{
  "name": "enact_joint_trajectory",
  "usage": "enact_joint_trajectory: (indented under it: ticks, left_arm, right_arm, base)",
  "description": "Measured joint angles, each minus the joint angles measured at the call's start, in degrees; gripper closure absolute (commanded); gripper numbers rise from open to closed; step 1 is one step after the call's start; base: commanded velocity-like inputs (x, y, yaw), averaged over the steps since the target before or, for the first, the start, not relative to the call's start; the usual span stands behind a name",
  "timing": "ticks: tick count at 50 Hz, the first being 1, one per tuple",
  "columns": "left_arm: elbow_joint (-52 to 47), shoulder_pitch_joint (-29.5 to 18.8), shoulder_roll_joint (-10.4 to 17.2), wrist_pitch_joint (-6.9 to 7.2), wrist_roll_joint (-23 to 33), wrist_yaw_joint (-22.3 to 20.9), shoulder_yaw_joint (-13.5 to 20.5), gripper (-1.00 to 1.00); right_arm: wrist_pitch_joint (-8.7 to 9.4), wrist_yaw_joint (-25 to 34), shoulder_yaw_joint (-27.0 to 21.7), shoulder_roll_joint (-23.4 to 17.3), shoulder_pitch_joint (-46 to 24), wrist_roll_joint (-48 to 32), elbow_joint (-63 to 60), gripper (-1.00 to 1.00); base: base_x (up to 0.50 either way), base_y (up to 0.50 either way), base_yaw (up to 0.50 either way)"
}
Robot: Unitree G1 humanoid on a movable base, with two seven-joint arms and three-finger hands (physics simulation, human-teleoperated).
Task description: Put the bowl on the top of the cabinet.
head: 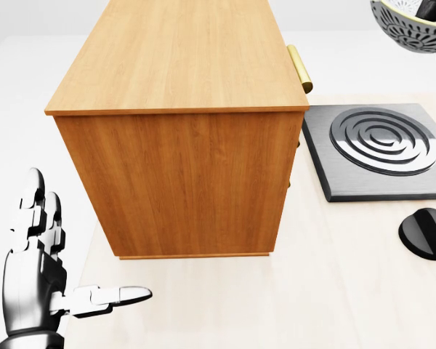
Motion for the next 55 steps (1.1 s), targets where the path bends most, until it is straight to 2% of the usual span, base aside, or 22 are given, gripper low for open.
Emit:
enact_joint_trajectory:
  ticks: [11, 21, 26, 35, 55]
  left_arm:
    - [0.2, -0.2, 0.0, 0.0, -0.1, 0.0, 0.0, -1.0]
    - [0.2, -0.1, 0.1, 0.0, -0.3, -0.2, 0.0, -1.0]
    - [0.1, 0.0, 0.1, 0.0, -0.4, -0.4, -0.1, -1.0]
    - [-0.3, 0.5, 0.1, 0.0, -0.5, -0.7, -0.2, -1.0]
    - [-0.6, 0.2, 0.1, 0.0, -1.1, -1.1, 0.1, -1.0]
  right_arm:
    - [-3.36, -14.1, 7.2, 1.0, -24.7, -2.8, 35.0, 1.0]
    - [-5.99, -22.5, 11.5, 5.8, -37.5, -6.7, 51.7, 1.0]
    - [-6.58, -25.1, 12.7, 8.8, -40.8, -8.5, 55.9, 1.0]
    - [-5.99, -28.3, 13.8, 14.4, -43.6, -10.5, 60.0, 1.0]
    - [-5.54, -29.7, 16.0, 26.1, -45.8, -12.5, 61.8, 1.0]
  base:
    - [0.0, 0.0, 0.0]
    - [0.0, 0.0, 0.0]
    - [0.0, 0.0, 0.0]
    - [0.0, 0.0, 0.0]
    - [0.0, 0.0, 0.0]
